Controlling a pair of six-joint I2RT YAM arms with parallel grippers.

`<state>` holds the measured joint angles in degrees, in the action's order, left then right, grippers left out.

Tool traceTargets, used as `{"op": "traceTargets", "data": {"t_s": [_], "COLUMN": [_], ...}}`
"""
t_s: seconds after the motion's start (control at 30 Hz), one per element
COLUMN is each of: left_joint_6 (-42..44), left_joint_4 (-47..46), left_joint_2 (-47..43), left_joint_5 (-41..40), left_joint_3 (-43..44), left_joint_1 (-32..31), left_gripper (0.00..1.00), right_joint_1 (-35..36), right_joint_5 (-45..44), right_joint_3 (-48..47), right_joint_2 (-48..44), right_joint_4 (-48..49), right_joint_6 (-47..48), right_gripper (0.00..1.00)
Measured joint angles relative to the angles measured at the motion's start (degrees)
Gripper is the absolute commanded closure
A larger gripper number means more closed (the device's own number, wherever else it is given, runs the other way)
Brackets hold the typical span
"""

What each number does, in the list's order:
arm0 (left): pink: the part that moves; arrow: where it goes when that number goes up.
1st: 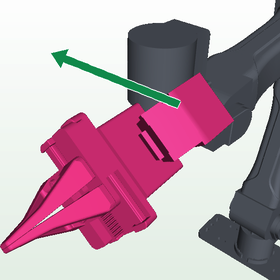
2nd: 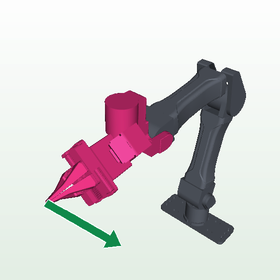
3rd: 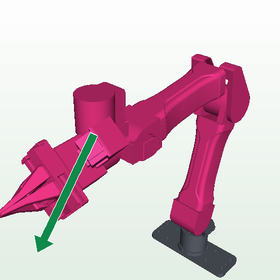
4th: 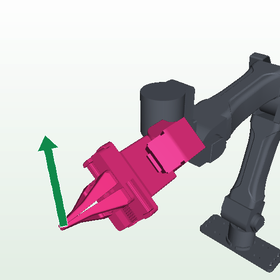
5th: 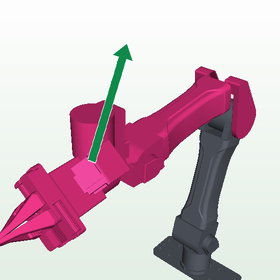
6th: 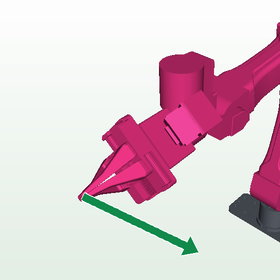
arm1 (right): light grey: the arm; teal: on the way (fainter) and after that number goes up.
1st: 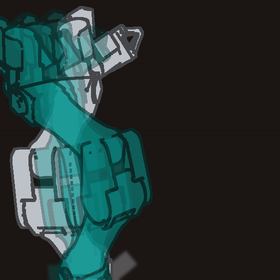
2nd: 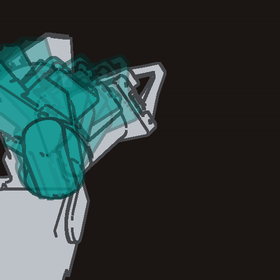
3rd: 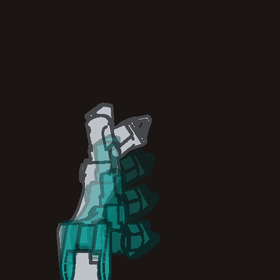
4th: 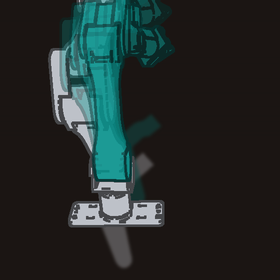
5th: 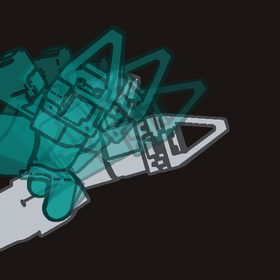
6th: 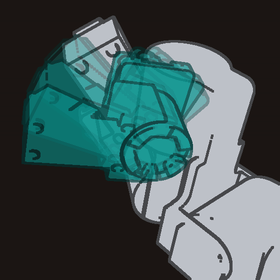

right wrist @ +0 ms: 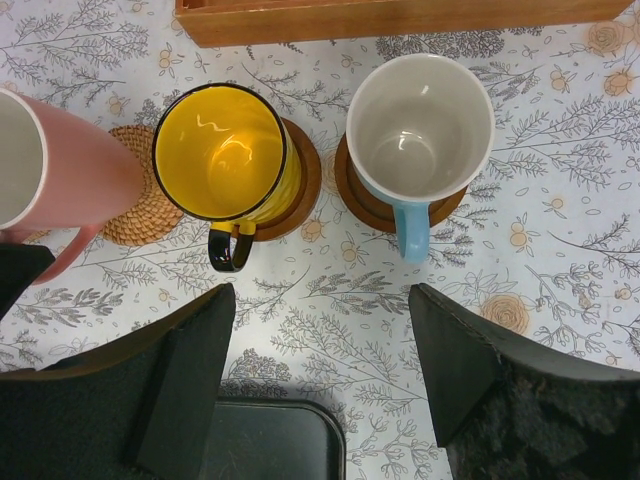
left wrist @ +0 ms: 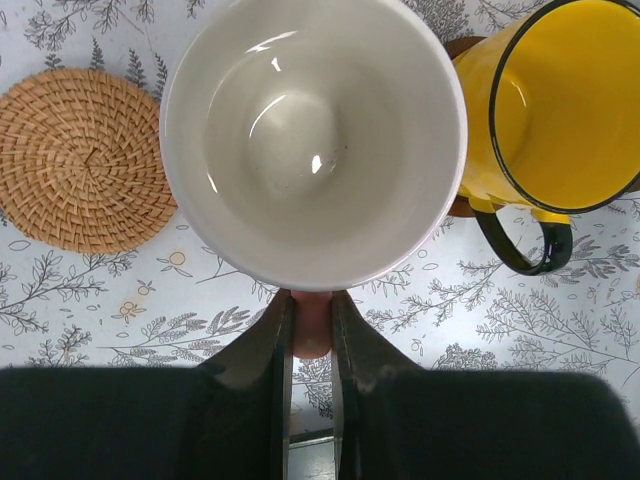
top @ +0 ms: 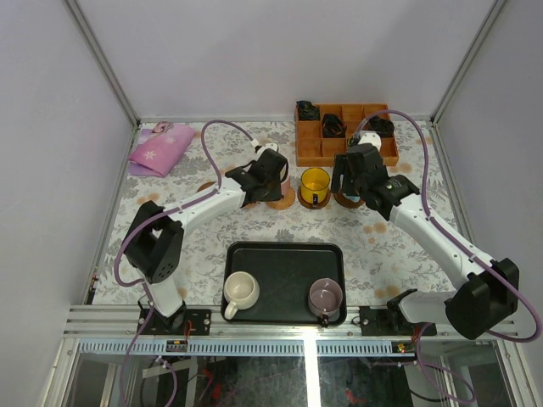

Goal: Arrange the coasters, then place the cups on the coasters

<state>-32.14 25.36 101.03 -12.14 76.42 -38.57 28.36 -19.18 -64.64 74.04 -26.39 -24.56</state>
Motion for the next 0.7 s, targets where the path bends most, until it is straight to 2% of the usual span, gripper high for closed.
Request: {"op": "traceTargets", "data": {"t_s": [0.7], "left_joint_6": [-1.7], "left_joint_4": [1.4], "left_joint_2": [2.0], "left_joint_5": [0.1], "left_joint_3": [0.0], "left_joint_1": [0.0], "left_gripper": [1.00], "right_joint_1": [-0.4], "right_joint_5": [2.6], "right_joint_3": [0.0], "right_joint_2": [0.1], "right_joint_4": [0.2], "right_joint_6": [0.2], "right_gripper": [0.23]}}
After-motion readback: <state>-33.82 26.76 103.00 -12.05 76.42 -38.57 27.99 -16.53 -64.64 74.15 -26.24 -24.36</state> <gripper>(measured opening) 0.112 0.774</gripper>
